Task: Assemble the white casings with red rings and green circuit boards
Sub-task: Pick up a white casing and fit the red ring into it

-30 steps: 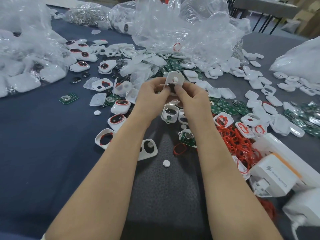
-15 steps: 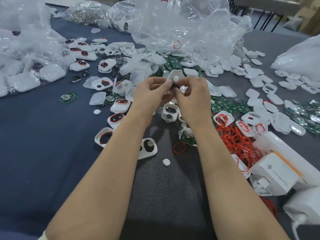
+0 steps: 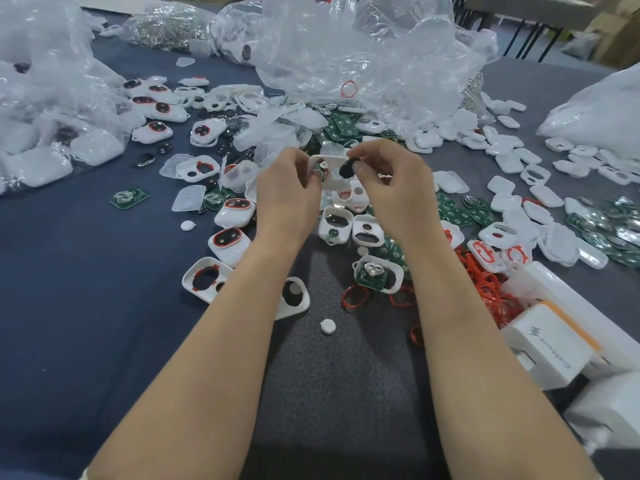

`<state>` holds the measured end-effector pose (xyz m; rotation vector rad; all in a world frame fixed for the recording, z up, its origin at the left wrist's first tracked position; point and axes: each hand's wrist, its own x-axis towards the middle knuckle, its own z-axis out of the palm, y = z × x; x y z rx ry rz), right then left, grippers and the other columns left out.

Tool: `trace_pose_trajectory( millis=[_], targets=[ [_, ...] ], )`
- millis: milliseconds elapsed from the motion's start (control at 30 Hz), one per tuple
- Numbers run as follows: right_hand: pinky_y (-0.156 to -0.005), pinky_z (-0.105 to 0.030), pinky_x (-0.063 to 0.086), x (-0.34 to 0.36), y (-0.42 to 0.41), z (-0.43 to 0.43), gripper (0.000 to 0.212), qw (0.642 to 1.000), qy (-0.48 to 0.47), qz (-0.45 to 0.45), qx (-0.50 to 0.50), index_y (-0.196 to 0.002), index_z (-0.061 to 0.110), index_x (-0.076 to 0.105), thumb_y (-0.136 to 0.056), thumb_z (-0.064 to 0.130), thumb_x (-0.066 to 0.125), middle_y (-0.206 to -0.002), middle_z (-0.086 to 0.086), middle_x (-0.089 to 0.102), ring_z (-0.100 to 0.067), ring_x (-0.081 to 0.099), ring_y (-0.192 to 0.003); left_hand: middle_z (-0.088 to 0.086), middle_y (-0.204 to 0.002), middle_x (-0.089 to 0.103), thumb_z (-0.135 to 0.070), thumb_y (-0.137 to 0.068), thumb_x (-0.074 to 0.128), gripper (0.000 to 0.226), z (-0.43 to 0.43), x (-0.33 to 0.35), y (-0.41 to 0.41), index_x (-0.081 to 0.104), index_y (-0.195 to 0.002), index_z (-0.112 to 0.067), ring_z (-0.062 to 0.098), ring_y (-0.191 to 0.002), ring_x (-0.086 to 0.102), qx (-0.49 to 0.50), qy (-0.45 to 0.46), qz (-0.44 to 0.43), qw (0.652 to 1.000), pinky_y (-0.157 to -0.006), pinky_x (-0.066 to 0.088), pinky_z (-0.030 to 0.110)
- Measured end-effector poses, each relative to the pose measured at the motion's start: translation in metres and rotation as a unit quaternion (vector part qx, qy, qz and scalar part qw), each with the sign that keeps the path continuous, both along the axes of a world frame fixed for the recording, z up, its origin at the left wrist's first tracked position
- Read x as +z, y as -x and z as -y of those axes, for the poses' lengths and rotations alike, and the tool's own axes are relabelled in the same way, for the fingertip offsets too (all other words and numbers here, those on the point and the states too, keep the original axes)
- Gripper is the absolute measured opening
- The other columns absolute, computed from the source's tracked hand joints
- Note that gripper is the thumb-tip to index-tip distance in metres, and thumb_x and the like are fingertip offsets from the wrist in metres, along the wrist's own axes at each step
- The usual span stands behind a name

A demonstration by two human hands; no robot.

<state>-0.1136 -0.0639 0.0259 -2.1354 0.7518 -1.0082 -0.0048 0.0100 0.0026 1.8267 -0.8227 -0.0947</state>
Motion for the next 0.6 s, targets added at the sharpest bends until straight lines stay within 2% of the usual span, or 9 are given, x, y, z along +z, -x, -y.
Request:
trace_pose_trajectory(
  millis=[167, 233, 300, 367, 433, 500, 600],
  targets=[
    [-0.069, -0.011, 0.041, -0.004, -0.003, -0.004, 0.014, 1.0, 0.012, -0.006, 0.014, -0.1, 0.014, 0.065, -0.087, 0.009, 0.063, -0.086, 0.008, 0.065, -0.008, 0.059, -0.081, -0.006, -0.079, 0.065, -0.024, -0.096, 0.057, 0.017, 0.0, 0.002, 0.004, 0.069, -0.102, -0.015, 0.009, -0.073, 0.06, -0.036, -0.002, 0.038, 0.999, -0.064, 0.043, 0.013],
    [-0.071, -0.013, 0.04, -0.007, -0.002, -0.003, 0.009, 1.0, 0.016, -0.009, 0.008, -0.094, 0.011, 0.065, -0.086, 0.009, 0.064, -0.085, 0.005, 0.066, -0.011, 0.06, -0.084, -0.002, -0.081, 0.068, -0.025, -0.097, 0.055, 0.015, -0.001, 0.004, 0.004, 0.068, -0.101, -0.018, 0.013, -0.077, 0.065, -0.069, 0.022, -0.022, 0.997, -0.07, 0.051, 0.02],
    [-0.077, -0.021, 0.044, -0.008, -0.002, -0.002, 0.006, 1.0, 0.015, -0.009, 0.001, -0.09, 0.01, 0.067, -0.086, 0.01, 0.064, -0.087, 0.001, 0.067, -0.015, 0.06, -0.088, -0.001, -0.08, 0.068, -0.021, -0.1, 0.051, 0.016, -0.003, 0.008, 0.007, 0.066, -0.096, -0.022, 0.015, -0.078, 0.069, -0.121, 0.061, -0.121, 0.983, -0.067, 0.057, 0.028],
    [-0.084, -0.03, 0.046, -0.01, -0.002, -0.001, 0.004, 1.0, -0.016, 0.01, -0.01, -0.088, 0.014, 0.067, -0.086, 0.012, 0.064, -0.093, -0.004, 0.067, -0.018, 0.059, -0.093, -0.003, -0.077, 0.068, -0.017, -0.102, 0.046, 0.022, -0.004, 0.01, 0.01, 0.064, -0.09, -0.025, 0.008, -0.068, 0.07, -0.164, 0.087, -0.189, 0.964, -0.06, 0.057, 0.023],
    [-0.09, -0.036, 0.048, -0.009, -0.003, -0.001, 0.01, 0.996, -0.072, 0.042, -0.016, -0.084, 0.022, 0.063, -0.087, 0.013, 0.064, -0.097, -0.008, 0.066, -0.021, 0.059, -0.096, -0.003, -0.077, 0.067, -0.012, -0.101, 0.045, 0.023, -0.004, 0.011, 0.013, 0.063, -0.091, -0.021, 0.002, -0.061, 0.067, -0.182, 0.097, -0.213, 0.955, -0.059, 0.055, 0.016],
    [-0.09, -0.041, 0.049, -0.009, -0.003, -0.002, 0.015, 0.991, -0.114, 0.064, -0.01, -0.081, 0.025, 0.06, -0.088, 0.011, 0.063, -0.096, -0.007, 0.068, -0.023, 0.062, -0.093, 0.0, -0.079, 0.067, -0.011, -0.101, 0.046, 0.021, -0.003, 0.011, 0.013, 0.064, -0.093, -0.017, 0.003, -0.063, 0.067, -0.186, 0.105, -0.235, 0.948, -0.063, 0.055, 0.015],
    [-0.085, -0.044, 0.052, -0.009, -0.005, -0.004, 0.018, 0.986, -0.145, 0.089, 0.001, -0.083, 0.024, 0.057, -0.088, 0.008, 0.062, -0.09, -0.005, 0.067, -0.02, 0.062, -0.083, 0.005, -0.086, 0.069, -0.015, -0.101, 0.045, 0.02, -0.002, 0.011, 0.013, 0.065, -0.096, -0.013, 0.012, -0.076, 0.068, -0.19, 0.122, -0.285, 0.932, -0.073, 0.057, 0.019]
  ],
)
